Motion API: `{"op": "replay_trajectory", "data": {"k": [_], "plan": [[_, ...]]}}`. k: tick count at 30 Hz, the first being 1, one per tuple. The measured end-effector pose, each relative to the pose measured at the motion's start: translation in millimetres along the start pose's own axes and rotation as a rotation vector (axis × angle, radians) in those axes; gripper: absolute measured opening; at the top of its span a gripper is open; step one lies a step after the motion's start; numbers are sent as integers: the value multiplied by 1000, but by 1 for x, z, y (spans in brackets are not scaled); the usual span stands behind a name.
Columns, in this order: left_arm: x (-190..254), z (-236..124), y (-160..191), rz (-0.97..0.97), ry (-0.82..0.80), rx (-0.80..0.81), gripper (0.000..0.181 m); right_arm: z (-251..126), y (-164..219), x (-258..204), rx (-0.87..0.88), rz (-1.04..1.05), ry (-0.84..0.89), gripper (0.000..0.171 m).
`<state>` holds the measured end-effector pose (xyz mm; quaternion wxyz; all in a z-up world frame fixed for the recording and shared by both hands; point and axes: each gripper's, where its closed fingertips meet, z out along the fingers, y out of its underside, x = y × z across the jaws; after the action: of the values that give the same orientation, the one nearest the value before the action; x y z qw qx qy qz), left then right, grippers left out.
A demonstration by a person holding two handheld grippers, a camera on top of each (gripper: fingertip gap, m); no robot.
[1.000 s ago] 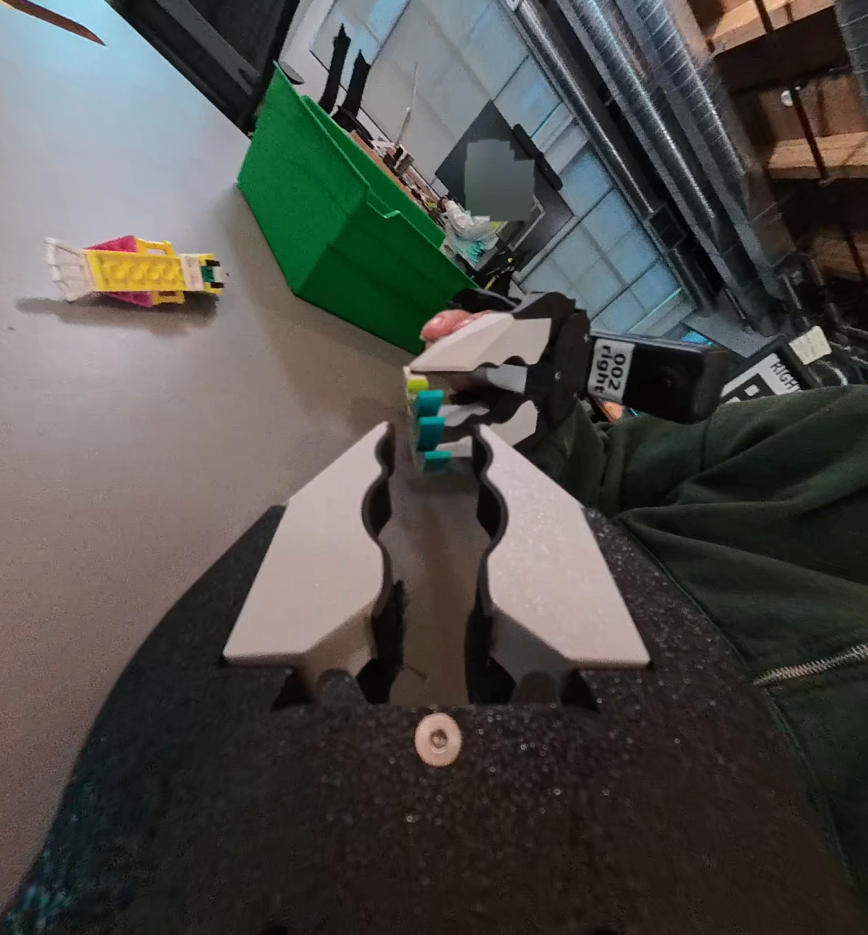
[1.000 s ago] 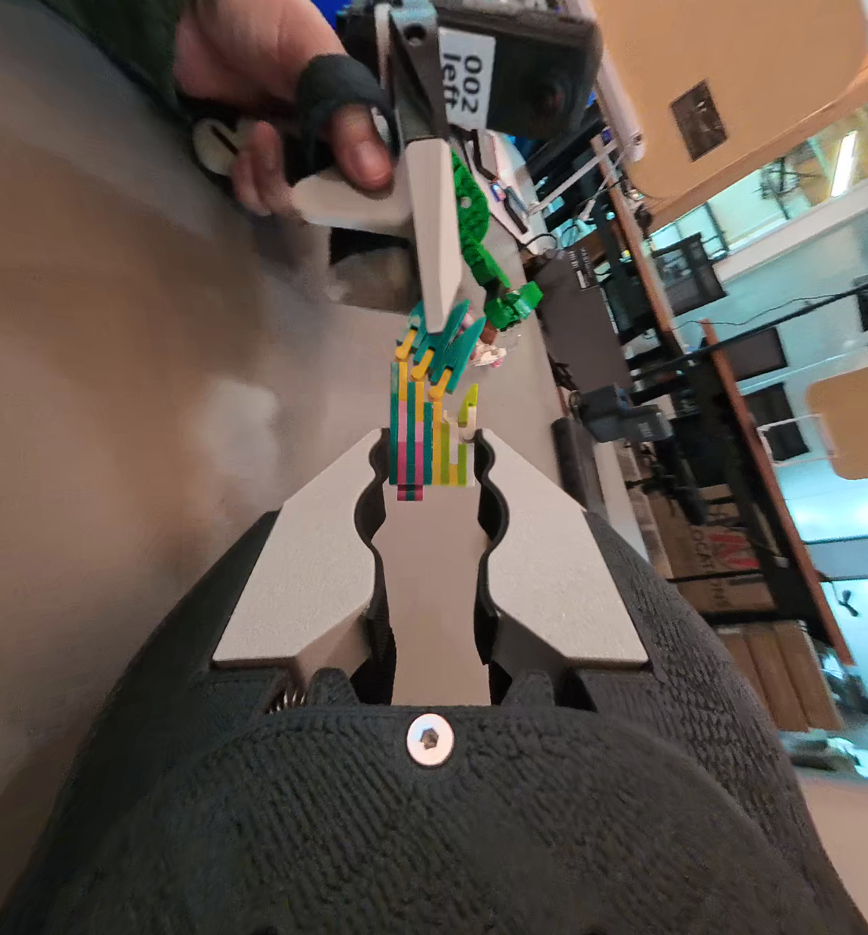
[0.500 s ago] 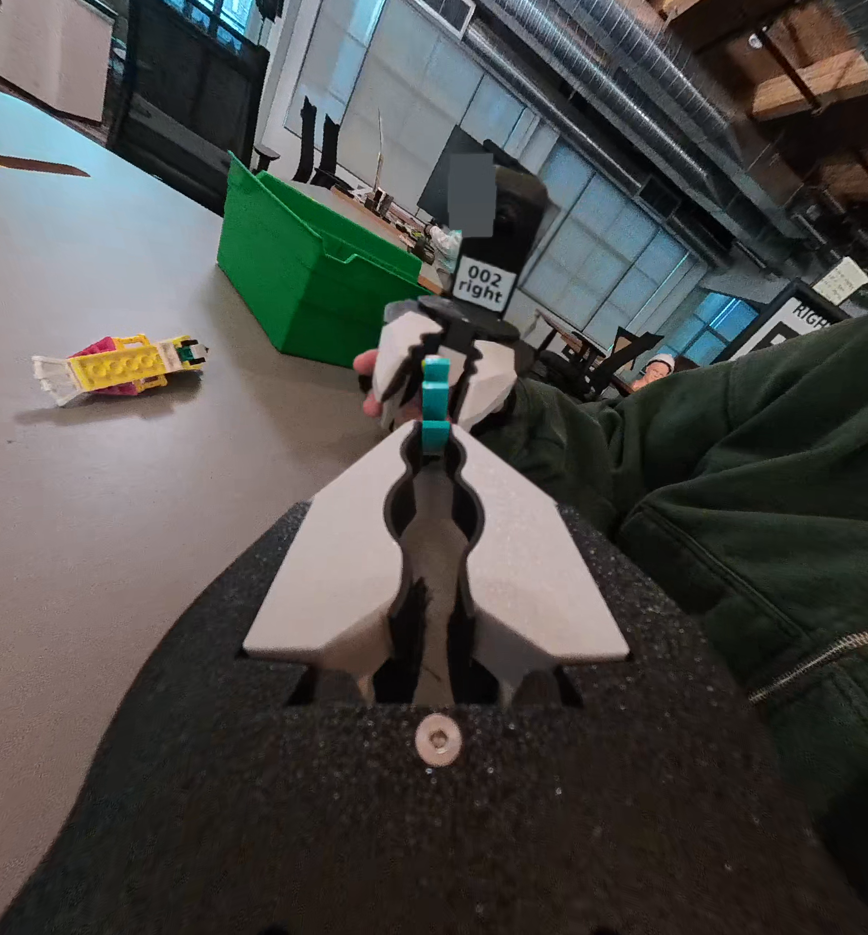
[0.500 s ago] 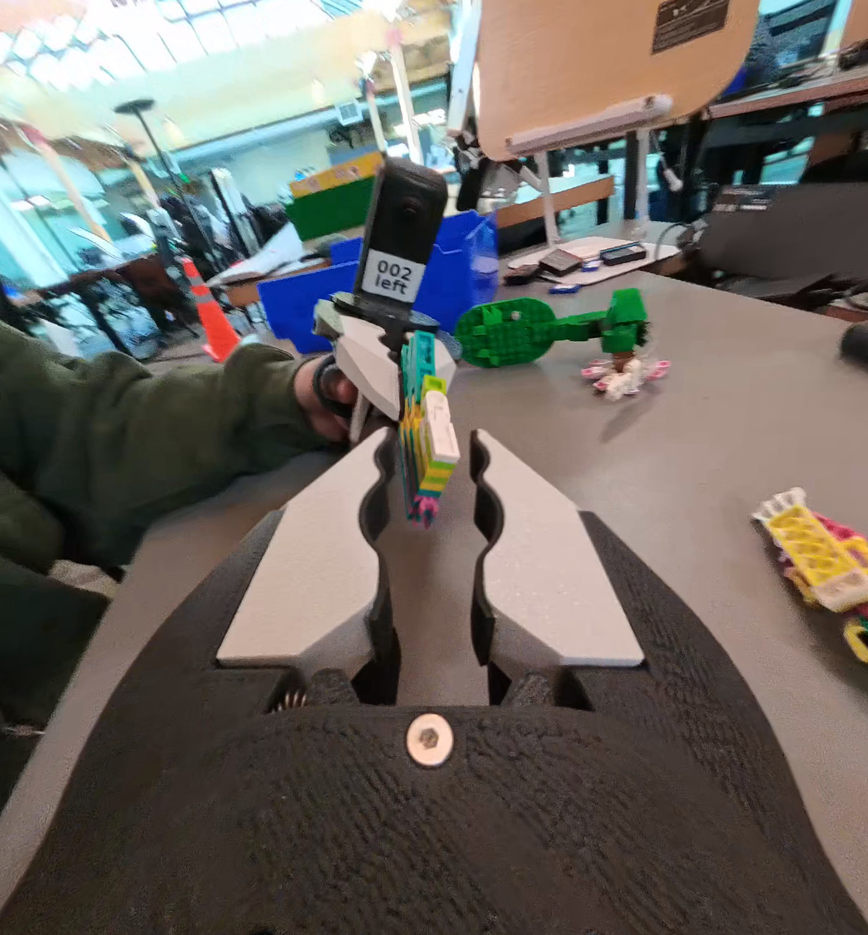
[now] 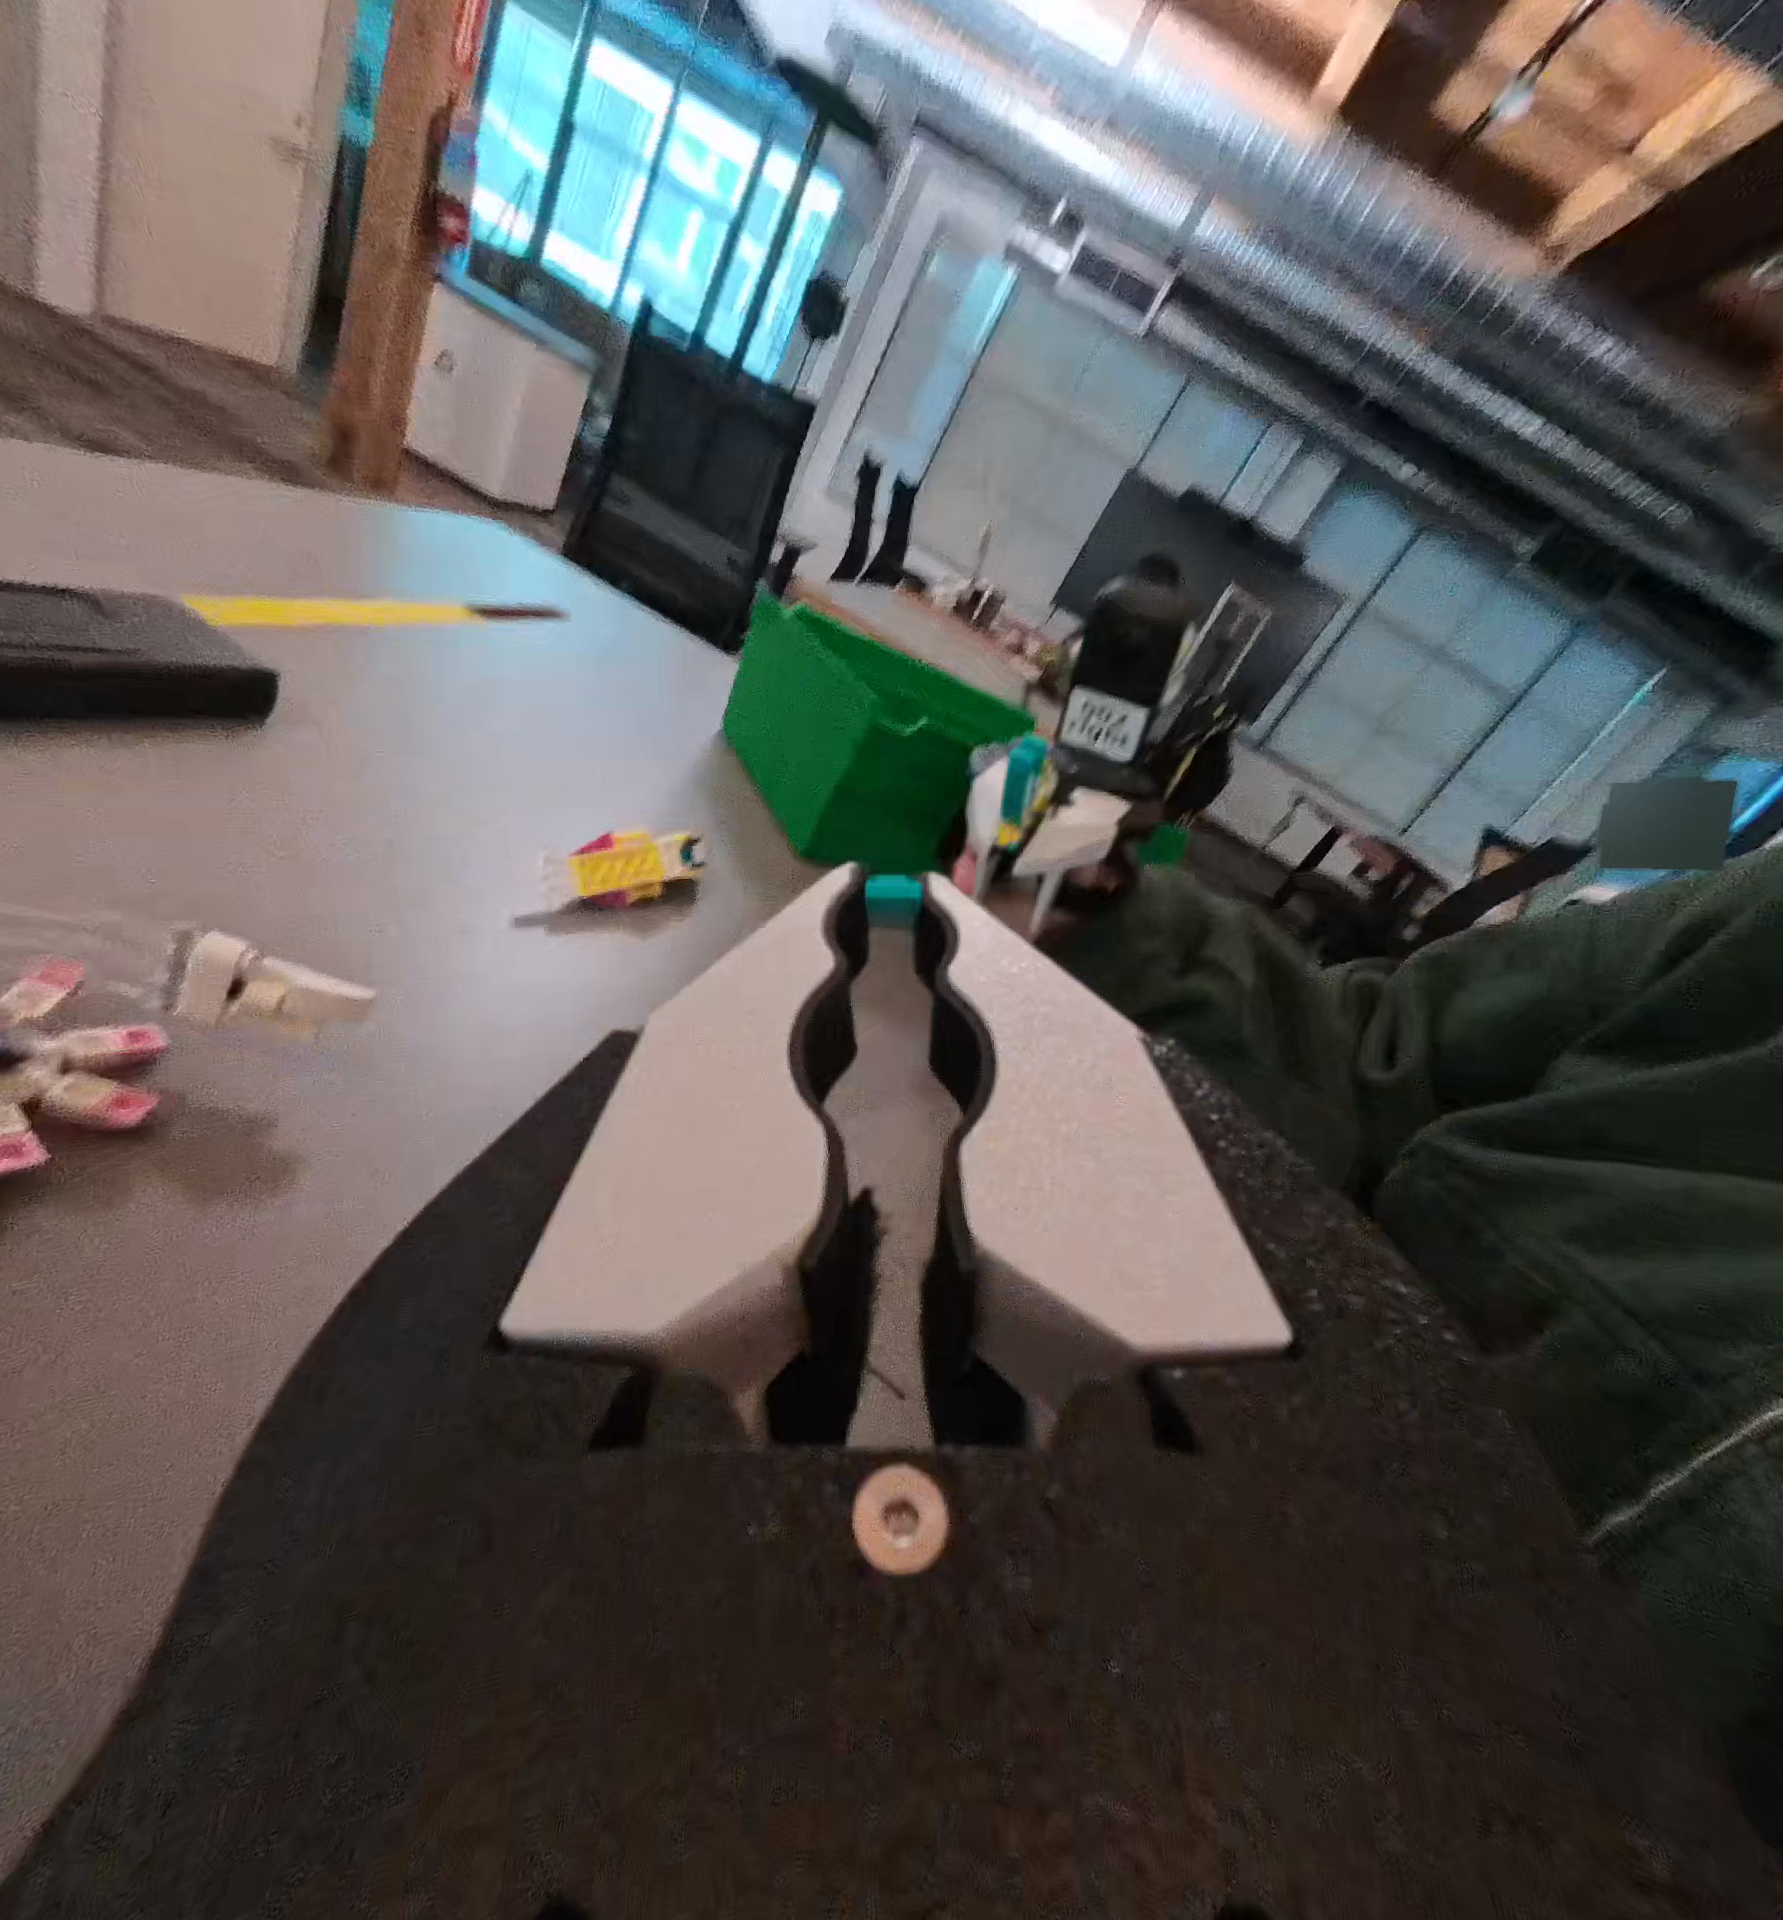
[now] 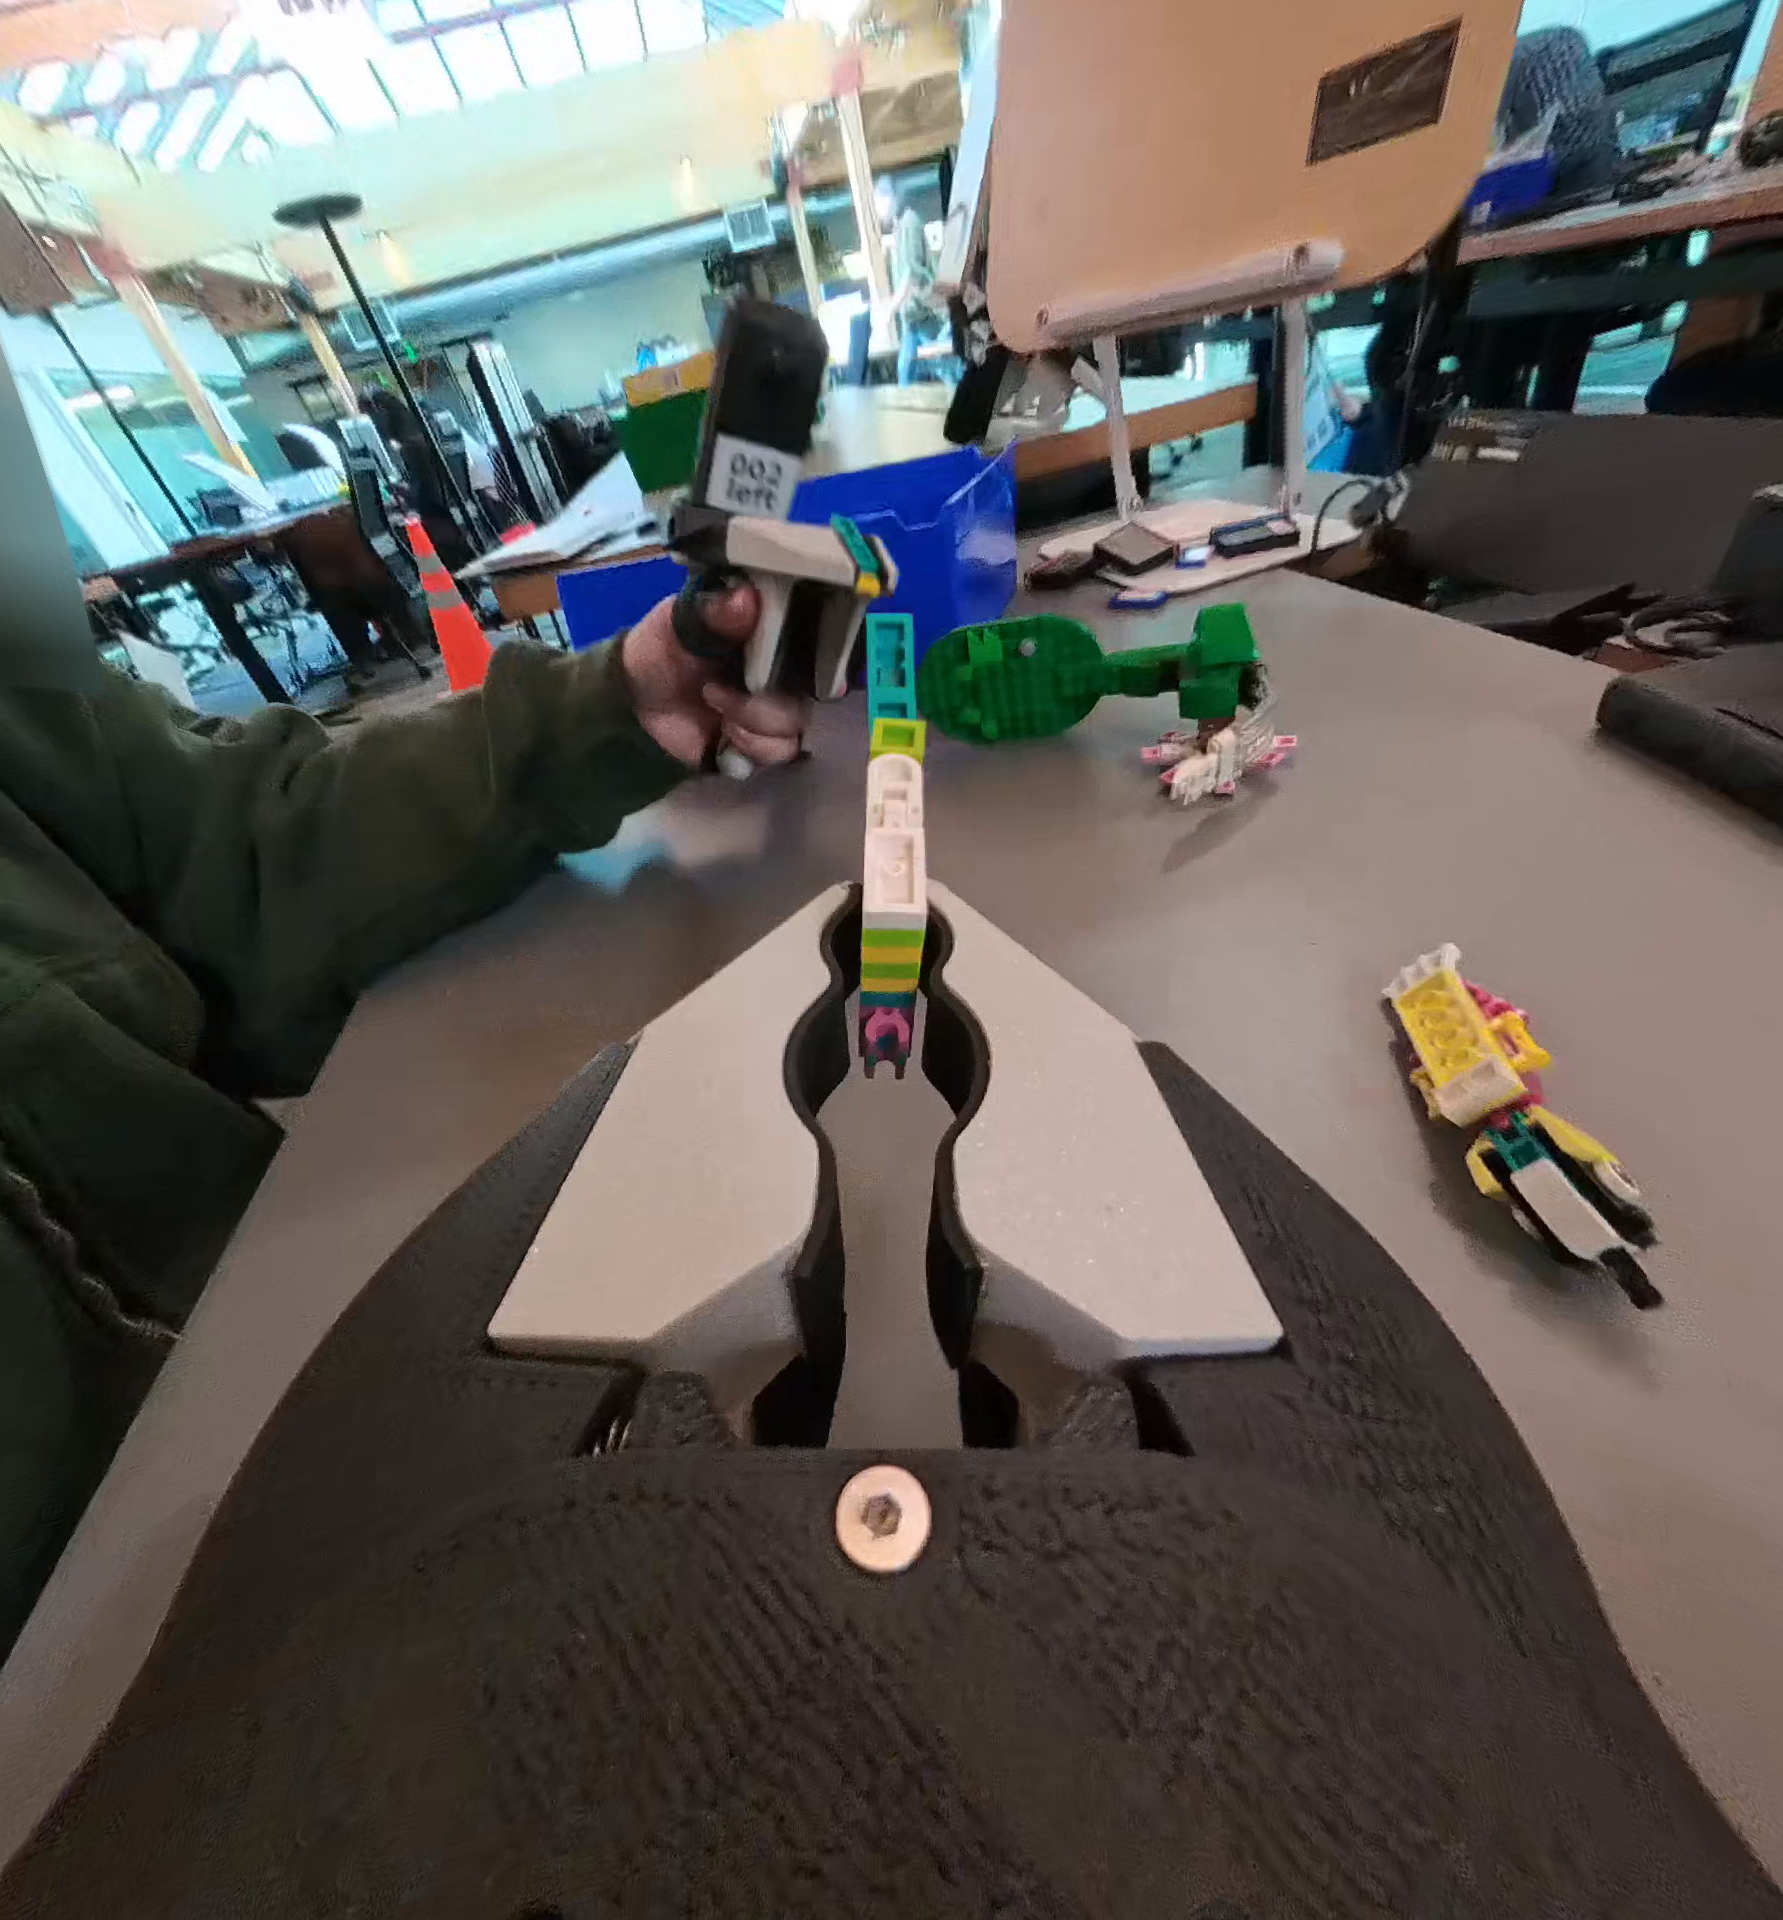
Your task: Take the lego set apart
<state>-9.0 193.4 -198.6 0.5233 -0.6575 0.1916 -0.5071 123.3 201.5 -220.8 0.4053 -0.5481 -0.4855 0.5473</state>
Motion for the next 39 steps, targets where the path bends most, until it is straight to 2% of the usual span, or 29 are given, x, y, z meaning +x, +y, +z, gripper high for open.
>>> {"op": "replay_trajectory", "data": {"k": [2,5,6,7,10,12,15,18,20,21,26,28,29,30,32,35,36,37,39], "plan": [[-2,13,32,20,-41,-199,6,5,8,-1,-36,13,-11,5],[-2,30,82,-49,-39,-453,7,20,26,-8,-111,42,-54,6],[-2,31,93,-79,-35,-496,10,22,29,-10,-129,44,-60,6],[-5,33,99,-108,-52,-517,24,24,32,-11,-139,46,-66,6],[-11,35,107,-132,-90,-537,56,28,38,-14,-173,40,-70,5],[2,42,99,-133,-25,-484,60,31,41,-16,-192,29,-77,6],[35,54,82,-144,143,-370,50,35,42,-24,-199,24,-107,6],[48,62,83,-86,186,-354,37,38,44,-32,-211,18,-140,6],[57,65,78,-87,229,-312,22,40,45,-36,-213,16,-158,6],[55,66,78,-87,211,-303,10,41,44,-39,-210,18,-172,5],[48,55,82,-15,153,-394,7,39,50,-39,-253,-4,-172,6],[29,29,39,-52,76,-218,6,21,52,-15,-279,-35,-59,5],[17,11,15,-73,23,-121,5,13,43,-6,-237,-20,-25,5],[4,-4,6,-54,-58,-96,6,8,34,-3,-191,-6,-17,5],[-17,-13,24,14,-220,-221,6,9,31,-4,-187,-25,-8,5],[-23,2,80,-78,-228,-490,6,20,45,-13,-248,-29,-48,6],[-24,5,99,-117,-227,-571,14,23,49,-15,-266,-31,-58,6],[-28,6,112,-137,-248,-630,34,25,51,-17,-276,-34,-66,6],[-28,13,115,-109,-249,-632,42,27,53,-21,-287,-37,-78,6]]}}
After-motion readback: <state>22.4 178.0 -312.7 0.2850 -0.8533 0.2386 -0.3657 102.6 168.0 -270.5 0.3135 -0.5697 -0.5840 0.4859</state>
